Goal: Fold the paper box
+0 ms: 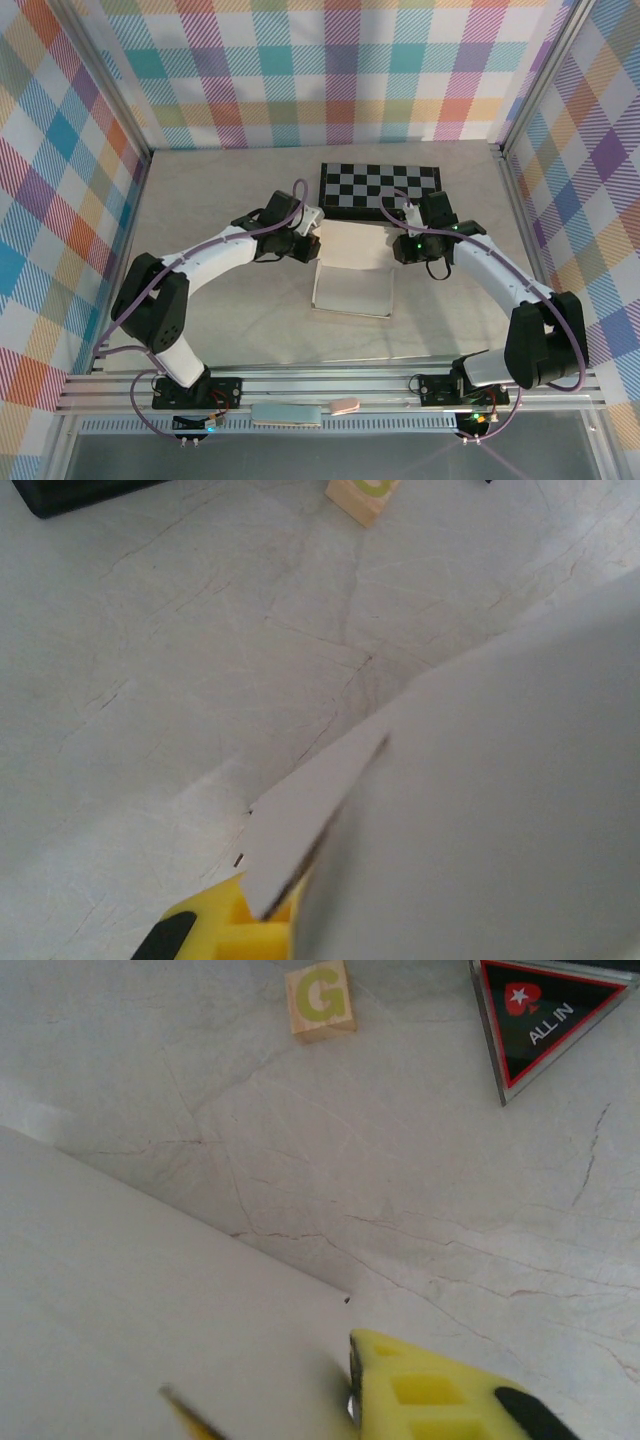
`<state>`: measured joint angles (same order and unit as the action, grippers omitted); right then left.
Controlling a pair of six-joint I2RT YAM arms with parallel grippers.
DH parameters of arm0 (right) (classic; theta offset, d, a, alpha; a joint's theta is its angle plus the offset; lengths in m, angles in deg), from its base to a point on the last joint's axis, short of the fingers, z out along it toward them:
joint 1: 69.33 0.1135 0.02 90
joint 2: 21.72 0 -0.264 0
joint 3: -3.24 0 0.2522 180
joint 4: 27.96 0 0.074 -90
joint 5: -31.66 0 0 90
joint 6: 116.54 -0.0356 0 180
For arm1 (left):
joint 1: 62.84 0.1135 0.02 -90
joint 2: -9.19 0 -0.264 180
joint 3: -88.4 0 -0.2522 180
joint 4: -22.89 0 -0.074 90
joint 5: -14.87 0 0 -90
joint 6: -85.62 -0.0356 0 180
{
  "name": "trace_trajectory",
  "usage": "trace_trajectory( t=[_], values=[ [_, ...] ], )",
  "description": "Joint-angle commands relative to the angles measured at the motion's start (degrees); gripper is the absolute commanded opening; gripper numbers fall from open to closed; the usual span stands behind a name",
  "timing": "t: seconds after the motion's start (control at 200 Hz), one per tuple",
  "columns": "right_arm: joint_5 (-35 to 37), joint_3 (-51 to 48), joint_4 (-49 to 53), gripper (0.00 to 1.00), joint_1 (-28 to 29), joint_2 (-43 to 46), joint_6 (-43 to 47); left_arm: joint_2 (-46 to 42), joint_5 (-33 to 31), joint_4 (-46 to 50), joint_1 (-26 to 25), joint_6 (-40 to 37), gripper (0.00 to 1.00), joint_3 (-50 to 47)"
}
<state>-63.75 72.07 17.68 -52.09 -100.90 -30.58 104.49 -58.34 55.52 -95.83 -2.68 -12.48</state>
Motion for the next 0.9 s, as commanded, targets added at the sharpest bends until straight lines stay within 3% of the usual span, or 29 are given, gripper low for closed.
trace_trajectory(
  t=[0.0,0.115,0.325,0.385,0.455,0.58,0.775,0.895],
  values=[
    [0.83,1.63,-0.27,0.14,-0.17,-0.91,-1.02,0.91,-1.11,-0.77,-0.82,2.37,0.0,2.71],
    [2.7,2.95,0.27,0.04,0.46,-1.83,-3.35,1.36,-3.24,-0.42,-1.28,5.02,0.0,3.96],
    [4.7,4.08,-1.41,0.0,2.62,-1.76,-4.19,1.16,-7.23,0.32,-1.43,6.77,0.0,5.64],
    [3.6,4.32,-1.38,0.0,2.57,-1.66,-1.56,0.86,-7.31,1.21,-0.16,5.8,0.16,6.36],
    [-0.99,4.84,-0.82,0.0,2.63,-1.28,3.17,0.88,-3.99,1.95,3.02,4.72,0.28,6.93],
    [-8.59,6.76,2.22,0.0,2.6,-1.66,9.15,1.16,3.95,1.67,8.88,1.0,0.38,7.42],
    [-14.04,9.63,5.58,0.0,2.69,-3.49,14.45,4.83,11.58,5.46,11.78,-12.96,0.41,11.8],
    [-15.63,10.73,6.49,0.0,2.72,-4.53,15.69,7.95,16.88,3.73,14.4,-15.83,0.42,14.05]
  ],
)
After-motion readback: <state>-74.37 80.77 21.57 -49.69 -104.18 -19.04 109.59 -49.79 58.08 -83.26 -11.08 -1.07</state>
